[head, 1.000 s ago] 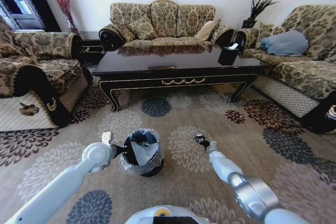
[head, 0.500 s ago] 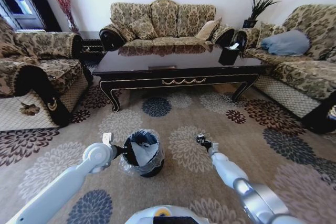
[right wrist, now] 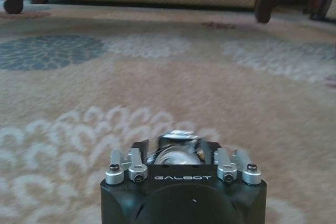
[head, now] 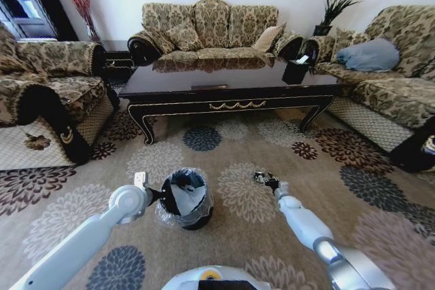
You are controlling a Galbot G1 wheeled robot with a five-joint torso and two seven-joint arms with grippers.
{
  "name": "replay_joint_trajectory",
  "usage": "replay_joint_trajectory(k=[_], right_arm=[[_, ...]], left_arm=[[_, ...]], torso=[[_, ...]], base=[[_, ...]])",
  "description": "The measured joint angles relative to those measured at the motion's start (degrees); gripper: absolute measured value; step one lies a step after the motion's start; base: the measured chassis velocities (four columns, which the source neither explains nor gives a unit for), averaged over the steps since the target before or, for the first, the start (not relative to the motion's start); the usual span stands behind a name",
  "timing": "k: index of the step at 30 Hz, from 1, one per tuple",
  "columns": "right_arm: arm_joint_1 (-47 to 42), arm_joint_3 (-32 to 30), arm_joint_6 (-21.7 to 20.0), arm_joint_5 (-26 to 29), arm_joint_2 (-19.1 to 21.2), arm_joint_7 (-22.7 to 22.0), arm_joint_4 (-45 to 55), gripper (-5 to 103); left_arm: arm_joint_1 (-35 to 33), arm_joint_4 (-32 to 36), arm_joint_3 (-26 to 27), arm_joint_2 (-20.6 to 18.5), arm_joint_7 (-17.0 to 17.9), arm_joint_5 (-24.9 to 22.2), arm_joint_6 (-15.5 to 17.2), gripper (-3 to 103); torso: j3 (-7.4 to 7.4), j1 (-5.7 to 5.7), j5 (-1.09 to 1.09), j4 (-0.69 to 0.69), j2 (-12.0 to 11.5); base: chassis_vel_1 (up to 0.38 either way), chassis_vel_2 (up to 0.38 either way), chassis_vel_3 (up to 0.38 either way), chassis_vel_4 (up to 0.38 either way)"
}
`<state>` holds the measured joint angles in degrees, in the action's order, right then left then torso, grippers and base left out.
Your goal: Move to the front of the table and pick up the trash from the floor, then place it into the trash bin.
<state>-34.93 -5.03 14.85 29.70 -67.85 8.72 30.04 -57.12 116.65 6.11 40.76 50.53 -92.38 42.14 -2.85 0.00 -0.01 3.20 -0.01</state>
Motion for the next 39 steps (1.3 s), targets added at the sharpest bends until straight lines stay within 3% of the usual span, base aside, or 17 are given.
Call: replay_joint_trajectory(k=[2, 6, 8, 11, 39], right_arm=[[0.4, 0.0, 0.0, 0.0, -0.5, 0.6, -1.1, 60], [1.2, -0.2, 0.2, 0.0, -2.1, 1.9, -4.0, 81], [1.4, -0.3, 0.3, 0.0, -2.3, 2.0, -4.7, 81], [2.8, -0.8, 1.1, -0.2, -3.1, 2.4, -8.3, 96], [6.9, -1.8, -2.7, 3.1, -4.4, 3.0, -12.9, 101]], left_arm=[[-0.1, 0.1, 0.1, -0.2, 0.0, -0.1, 0.0, 0], [-0.8, 0.2, 0.7, -0.6, 0.0, -0.1, 0.0, 0], [-0.9, 0.2, 0.8, -0.6, 0.0, -0.1, 0.0, 0], [-0.8, 0.2, 0.7, -0.4, 0.0, -0.1, 0.0, 0], [-0.9, 0.1, 0.4, 0.8, -1.2, 1.3, 0.0, 0]], torso=[[0.00, 0.00, 0.00, -0.01, 0.0], [0.00, 0.00, 0.01, 0.01, 0.0], [0.00, 0.00, 0.01, 0.01, 0.0], [0.00, 0.00, 0.01, 0.01, 0.0], [0.00, 0.00, 0.01, 0.01, 0.0]], base=[[0.000, 0.000, 0.000, 0.000], [0.000, 0.000, 0.000, 0.000], [0.000, 0.000, 0.000, 0.000], [0.000, 0.000, 0.000, 0.000], [0.000, 0.000, 0.000, 0.000]])
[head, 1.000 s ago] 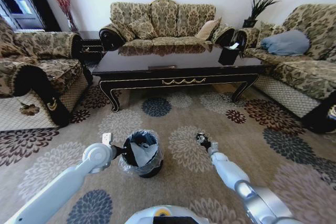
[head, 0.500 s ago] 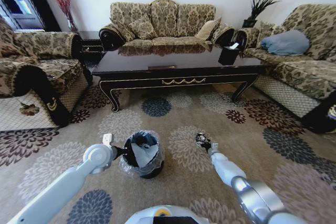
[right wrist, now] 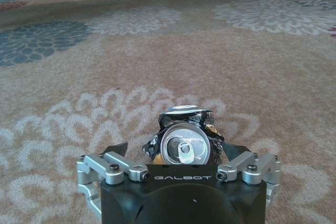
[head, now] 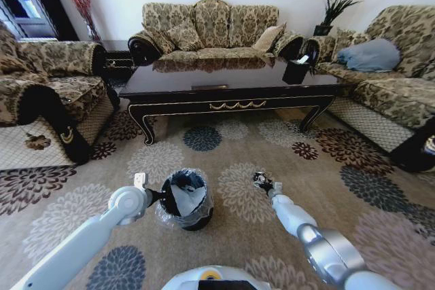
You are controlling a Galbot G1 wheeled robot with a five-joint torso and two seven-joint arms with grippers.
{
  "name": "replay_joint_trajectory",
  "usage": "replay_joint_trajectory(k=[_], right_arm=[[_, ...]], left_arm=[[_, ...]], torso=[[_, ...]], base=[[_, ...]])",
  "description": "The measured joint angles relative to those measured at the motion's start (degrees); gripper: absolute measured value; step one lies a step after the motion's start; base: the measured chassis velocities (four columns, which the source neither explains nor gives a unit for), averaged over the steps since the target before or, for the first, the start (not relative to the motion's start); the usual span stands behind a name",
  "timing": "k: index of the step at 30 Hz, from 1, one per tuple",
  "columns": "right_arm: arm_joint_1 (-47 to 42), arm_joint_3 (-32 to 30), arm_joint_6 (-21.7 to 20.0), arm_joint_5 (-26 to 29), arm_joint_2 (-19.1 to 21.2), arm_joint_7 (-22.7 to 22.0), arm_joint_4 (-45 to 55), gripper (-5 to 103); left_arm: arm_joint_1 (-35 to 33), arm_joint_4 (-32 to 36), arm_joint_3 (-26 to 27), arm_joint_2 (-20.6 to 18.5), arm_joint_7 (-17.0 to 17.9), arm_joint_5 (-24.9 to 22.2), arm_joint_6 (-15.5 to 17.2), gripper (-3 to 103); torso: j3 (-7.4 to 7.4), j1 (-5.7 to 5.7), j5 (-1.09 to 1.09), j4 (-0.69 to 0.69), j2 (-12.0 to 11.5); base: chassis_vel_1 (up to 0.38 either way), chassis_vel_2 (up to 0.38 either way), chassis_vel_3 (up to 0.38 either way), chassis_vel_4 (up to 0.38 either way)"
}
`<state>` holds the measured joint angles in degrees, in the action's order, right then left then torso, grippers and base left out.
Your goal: Move to the front of the table and pick up the trash from the floor, then place it into the trash bin.
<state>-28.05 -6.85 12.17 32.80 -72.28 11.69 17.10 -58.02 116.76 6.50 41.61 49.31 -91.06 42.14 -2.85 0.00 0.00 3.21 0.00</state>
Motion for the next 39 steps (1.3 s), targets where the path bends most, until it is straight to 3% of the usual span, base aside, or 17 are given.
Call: replay_joint_trajectory(k=[14, 15, 17, 18, 19, 21, 24, 27, 28, 31, 34, 35, 39], right_arm=[[-0.6, 0.0, 0.1, 0.2, 0.6, 0.5, 0.6, 49], [-0.6, 0.0, 0.1, 0.2, 0.6, 0.5, 0.6, 49], [-0.7, -0.1, 0.2, 0.2, 0.6, 0.5, 0.9, 38], [-0.8, -0.1, 0.2, 0.2, 0.6, 0.5, 1.0, 38], [-0.9, 0.0, 0.3, 0.2, 0.7, 0.5, 1.3, 28], [-1.0, 0.0, 0.3, 0.1, 0.8, 0.5, 1.5, 28], [-1.1, 0.2, 0.5, 0.0, 0.8, 0.8, 1.7, 11], [-1.1, 0.2, 0.7, -0.3, 0.7, 0.9, 1.8, 5], [-1.2, 0.3, 0.7, -0.5, 0.7, 0.9, 2.1, -1], [-1.3, 0.4, 0.8, -0.9, 0.8, 0.9, 2.5, 2], [-2.7, 0.4, 2.4, -3.6, 1.7, -1.2, 5.7, 18], [-2.7, 0.4, 2.4, -3.6, 1.7, -1.2, 5.7, 18], [-6.6, -0.2, 1.9, -4.0, 3.5, -6.6, 15.0, 40]], left_arm=[[-0.4, 0.0, 0.1, 0.3, -0.3, 0.6, 0.0, 0], [-0.4, 0.0, 0.1, 0.3, -0.3, 0.6, 0.0, 0], [-0.4, 0.0, 0.1, 0.2, -0.4, 0.7, 0.0, 0], [-0.4, 0.0, 0.1, 0.2, -0.4, 0.6, 0.0, 0], [-0.4, -0.1, 0.2, 0.2, -0.4, 0.7, 0.0, 0], [-0.4, -0.1, 0.2, 0.2, -0.4, 0.7, 0.0, 0], [-0.5, -0.1, 0.2, 0.2, -0.4, 0.7, 0.0, 0], [-0.5, -0.1, 0.3, 0.1, -0.4, 0.7, 0.0, 0], [-0.5, -0.1, 0.4, -0.1, -0.4, 0.7, 0.0, 0], [-0.5, -0.1, 0.4, -0.2, -0.4, 0.6, 0.0, 0], [-0.5, -0.1, 0.6, -0.2, -0.4, 0.6, 0.0, 0], [-0.5, -0.1, 0.6, -0.2, -0.4, 0.6, 0.0, 0], [-0.7, -0.3, 0.8, -0.3, -0.4, 0.5, 0.0, 0]], torso=[[0.02, 0.00, 0.02, 0.00, 0.0], [0.02, 0.00, 0.02, 0.00, 0.0], [0.02, 0.00, 0.03, 0.00, 0.0], [0.02, 0.00, 0.03, 0.00, 0.0], [0.02, 0.00, 0.02, 0.00, 0.0], [0.02, 0.00, 0.02, 0.00, 0.0], [0.02, 0.00, 0.02, 0.01, 0.0], [0.01, 0.00, 0.02, 0.01, 0.0], [0.00, 0.00, 0.01, 0.01, 0.0], [0.00, 0.00, -0.02, -0.01, 0.0], [-0.02, 0.00, -0.04, -0.01, 0.0], [-0.02, 0.00, -0.04, -0.01, 0.0], [-0.01, 0.00, 0.01, 0.03, 0.0]], base=[[0.000, 0.000, 0.000, 0.000], [0.000, 0.000, 0.000, 0.000], [0.000, 0.000, 0.000, 0.000], [0.000, 0.000, 0.000, 0.000], [0.000, 0.000, 0.000, 0.000], [0.000, 0.000, 0.000, 0.000], [0.000, 0.000, 0.000, 0.000], [0.000, 0.000, 0.000, 0.000], [0.000, 0.000, 0.000, 0.000], [0.000, 0.000, 0.000, 0.000], [0.000, 0.000, 0.000, 0.000], [0.000, 0.000, 0.000, 0.000], [0.000, 0.000, 0.000, 0.000]])
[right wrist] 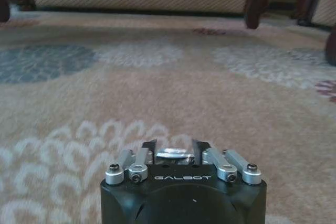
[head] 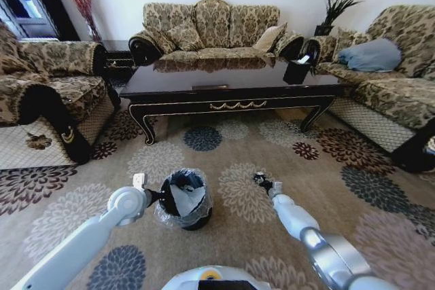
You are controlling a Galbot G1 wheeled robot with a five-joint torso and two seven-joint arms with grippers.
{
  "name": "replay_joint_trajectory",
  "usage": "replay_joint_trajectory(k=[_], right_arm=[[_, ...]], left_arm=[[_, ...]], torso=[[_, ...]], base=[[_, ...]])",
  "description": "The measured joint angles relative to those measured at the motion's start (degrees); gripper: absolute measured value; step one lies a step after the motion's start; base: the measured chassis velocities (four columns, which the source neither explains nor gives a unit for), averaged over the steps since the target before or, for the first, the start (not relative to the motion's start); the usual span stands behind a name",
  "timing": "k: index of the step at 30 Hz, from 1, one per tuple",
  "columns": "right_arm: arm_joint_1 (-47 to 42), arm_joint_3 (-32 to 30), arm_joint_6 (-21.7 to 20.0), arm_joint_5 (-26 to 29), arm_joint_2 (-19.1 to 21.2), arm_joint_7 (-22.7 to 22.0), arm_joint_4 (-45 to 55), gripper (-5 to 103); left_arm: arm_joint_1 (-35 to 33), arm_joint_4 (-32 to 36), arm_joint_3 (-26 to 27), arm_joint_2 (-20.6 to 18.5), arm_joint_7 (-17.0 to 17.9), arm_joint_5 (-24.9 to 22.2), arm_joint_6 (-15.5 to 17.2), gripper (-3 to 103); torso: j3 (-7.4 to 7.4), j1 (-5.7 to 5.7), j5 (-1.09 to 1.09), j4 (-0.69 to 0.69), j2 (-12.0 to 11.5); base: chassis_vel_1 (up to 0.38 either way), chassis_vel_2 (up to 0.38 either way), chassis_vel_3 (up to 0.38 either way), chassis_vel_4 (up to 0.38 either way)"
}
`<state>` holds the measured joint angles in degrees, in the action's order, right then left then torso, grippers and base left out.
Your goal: Move to the front of the table and pick up the trash from the floor, then place it into the trash bin.
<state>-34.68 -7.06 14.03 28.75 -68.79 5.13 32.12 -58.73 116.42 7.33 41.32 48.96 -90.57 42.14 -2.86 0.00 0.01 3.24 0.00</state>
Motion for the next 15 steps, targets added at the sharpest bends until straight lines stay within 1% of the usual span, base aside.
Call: replay_joint_trajectory(k=[1, 2, 3, 4, 6, 7, 9, 10, 11, 12, 13, 14, 15], right_arm=[[0.0, 0.0, 0.0, 0.0, 0.0, 0.0, 0.0, 40], [-0.5, -0.3, 0.1, 0.2, -0.1, -0.7, 0.9, 45], [-0.7, -0.4, 0.3, 0.4, -0.3, -1.1, 1.2, 45], [-0.9, -0.7, 0.7, 0.8, -0.8, -1.9, 1.5, 51], [-1.1, -0.9, 1.6, 0.5, -1.4, -2.2, 0.7, 61], [-1.1, -0.9, 1.6, 0.5, -1.4, -2.2, 0.7, 61], [-1.2, -1.0, 2.1, 0.3, -1.7, -2.2, 0.0, 73], [-1.3, -1.0, 2.2, 0.3, -1.8, -2.0, -0.1, 73], [-1.4, -1.0, 2.4, 0.4, -1.8, -1.6, -0.2, 78], [-1.4, -1.0, 2.4, 0.4, -1.8, -1.6, -0.2, 78], [-1.6, -1.1, 2.6, 0.8, -1.8, -1.1, -0.2, 83], [-1.6, -1.1, 2.6, 1.0, -1.8, -0.9, -0.1, 83], [-1.8, -1.2, 2.9, 1.3, -1.8, 0.3, -0.1, 94]], left_arm=[[0.0, 0.0, 0.0, 0.0, 0.0, 0.0, 0.0, 0], [0.0, -0.1, 0.0, -0.1, 0.0, 0.0, 0.0, 0], [0.0, -0.1, 0.0, -0.1, 0.0, 0.0, 0.0, 0], [0.1, -0.1, 0.0, -0.3, 0.0, -0.1, 0.0, 0], [0.2, 0.1, 0.0, -0.5, 0.1, -0.1, 0.0, 0], [0.2, 0.1, 0.0, -0.5, 0.1, -0.1, 0.0, 0], [0.0, 0.2, 0.3, -0.7, 0.1, -0.2, 0.0, 0], [-0.1, 0.2, 0.3, -0.8, 0.1, -0.2, 0.0, 0], [-0.2, 0.2, 0.4, -0.8, 0.1, -0.2, 0.0, 0], [-0.2, 0.2, 0.4, -0.8, 0.1, -0.2, 0.0, 0], [-0.2, 0.2, 0.4, -0.8, 0.1, -0.2, 0.0, 0], [-0.2, 0.2, 0.4, -0.8, 0.1, -0.2, 0.0, 0], [-0.2, 0.2, 0.4, -0.6, 0.1, -0.2, 0.0, 0]], torso=[[0.00, 0.00, 0.00, 0.00, 0.0], [0.00, 0.00, -0.02, -0.01, 0.0], [0.00, 0.00, -0.02, -0.02, 0.0], [0.00, 0.00, -0.02, -0.05, 0.0], [0.00, 0.00, -0.01, -0.05, 0.0], [0.00, 0.00, -0.01, -0.05, 0.0], [0.01, 0.00, -0.02, -0.03, 0.0], [0.01, 0.00, -0.01, -0.02, 0.0], [0.01, 0.00, -0.01, -0.02, 0.0], [0.01, 0.00, -0.01, -0.02, 0.0], [0.01, 0.00, -0.01, -0.03, 0.0], [0.01, 0.00, 0.00, -0.03, 0.0], [0.01, 0.00, -0.01, -0.03, 0.0]], base=[[0.000, 0.000, 0.000, 0.000], [0.000, 0.000, 0.000, 0.000], [0.000, 0.000, 0.000, 0.000], [0.000, 0.000, 0.000, 0.000], [0.000, 0.000, 0.000, 0.000], [0.000, 0.000, 0.000, 0.000], [0.000, 0.000, 0.000, 0.000], [0.000, 0.000, 0.000, 0.000], [0.000, 0.000, 0.000, 0.000], [0.000, 0.000, 0.000, 0.000], [0.000, 0.000, 0.000, 0.000], [0.000, 0.000, 0.000, 0.000], [0.000, 0.000, 0.000, 0.000]])
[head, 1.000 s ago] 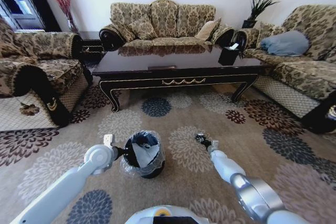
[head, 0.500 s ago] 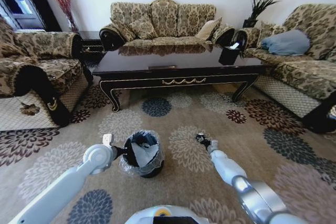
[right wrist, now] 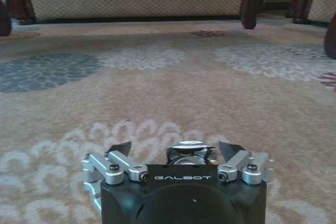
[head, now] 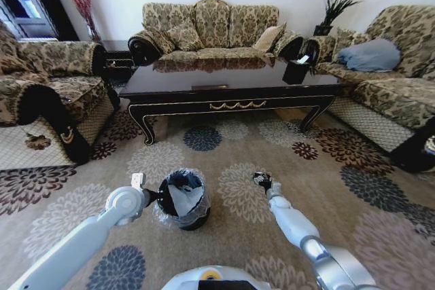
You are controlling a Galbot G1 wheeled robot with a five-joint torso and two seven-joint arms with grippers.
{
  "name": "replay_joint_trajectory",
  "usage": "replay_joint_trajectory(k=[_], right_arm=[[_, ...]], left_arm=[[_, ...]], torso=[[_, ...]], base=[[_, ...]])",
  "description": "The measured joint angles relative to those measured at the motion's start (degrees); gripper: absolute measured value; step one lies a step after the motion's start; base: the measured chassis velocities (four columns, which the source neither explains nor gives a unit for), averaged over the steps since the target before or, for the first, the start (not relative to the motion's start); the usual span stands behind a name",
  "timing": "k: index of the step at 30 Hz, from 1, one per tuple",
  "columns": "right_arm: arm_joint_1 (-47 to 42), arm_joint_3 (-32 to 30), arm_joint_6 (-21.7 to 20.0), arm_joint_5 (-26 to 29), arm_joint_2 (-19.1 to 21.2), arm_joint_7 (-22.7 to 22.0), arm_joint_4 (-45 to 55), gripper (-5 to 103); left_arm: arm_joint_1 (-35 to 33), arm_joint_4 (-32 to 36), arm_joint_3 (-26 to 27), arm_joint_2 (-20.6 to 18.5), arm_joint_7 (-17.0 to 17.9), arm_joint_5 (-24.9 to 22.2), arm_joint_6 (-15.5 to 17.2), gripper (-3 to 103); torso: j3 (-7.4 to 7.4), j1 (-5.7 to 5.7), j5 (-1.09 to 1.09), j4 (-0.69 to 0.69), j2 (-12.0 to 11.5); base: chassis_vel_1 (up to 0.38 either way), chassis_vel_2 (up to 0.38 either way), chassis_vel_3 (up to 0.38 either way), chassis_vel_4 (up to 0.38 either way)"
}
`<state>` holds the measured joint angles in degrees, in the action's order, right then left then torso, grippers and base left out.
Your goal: Move to the front of the table and pick up the trash from the floor, then place it into the trash bin.
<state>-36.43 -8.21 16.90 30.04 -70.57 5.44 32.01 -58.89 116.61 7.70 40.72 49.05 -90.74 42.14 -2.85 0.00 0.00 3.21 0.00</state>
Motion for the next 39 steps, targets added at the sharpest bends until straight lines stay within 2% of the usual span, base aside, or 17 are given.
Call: replay_joint_trajectory(k=[2, 5, 17, 27, 31, 39], right_arm=[[0.0, 0.0, 0.2, 0.1, 0.0, 0.3, -0.1, 94], [0.0, -0.1, 0.7, 1.2, 0.0, 1.1, -0.4, 99], [0.1, -0.1, 0.4, 1.4, 0.1, 0.7, -0.8, 100], [-1.3, -0.7, -2.0, 0.4, 1.3, -3.9, -0.7, 100], [-3.5, -1.3, -3.2, 0.4, 2.3, -4.9, 1.6, 100], [-12.1, -2.4, -6.1, 2.7, 5.1, -5.8, 13.1, 100]], left_arm=[[0.0, 0.0, 0.0, 0.1, 0.0, 0.0, 0.0, 0], [0.2, 0.0, -0.3, 0.5, 0.0, 0.0, 0.0, 0], [0.1, -0.3, -0.3, 0.6, 0.0, 0.0, 0.0, 0], [0.1, -0.6, -0.3, 0.8, -0.1, 0.2, 0.0, 0], [0.1, -0.5, -0.3, 0.8, -0.2, 0.2, 0.0, 0], [-0.3, -0.7, -0.2, 0.8, -0.6, 0.6, 0.0, 0]], torso=[[0.00, 0.00, 0.00, 0.00, 0.0], [0.00, 0.00, 0.01, 0.01, 0.0], [0.01, 0.00, 0.01, 0.01, 0.0], [-0.02, -0.01, 0.00, 0.01, 0.0], [0.02, 0.00, 0.00, 0.00, 0.0], [0.01, 0.00, 0.00, 0.03, 0.0]], base=[[0.000, 0.000, 0.000, 0.000], [0.000, 0.000, 0.000, 0.000], [-0.052, 0.056, 0.058, -0.062], [-0.133, 0.147, 0.134, -0.127], [0.012, -0.015, -0.011, 0.005], [0.000, 0.000, 0.000, 0.000]])
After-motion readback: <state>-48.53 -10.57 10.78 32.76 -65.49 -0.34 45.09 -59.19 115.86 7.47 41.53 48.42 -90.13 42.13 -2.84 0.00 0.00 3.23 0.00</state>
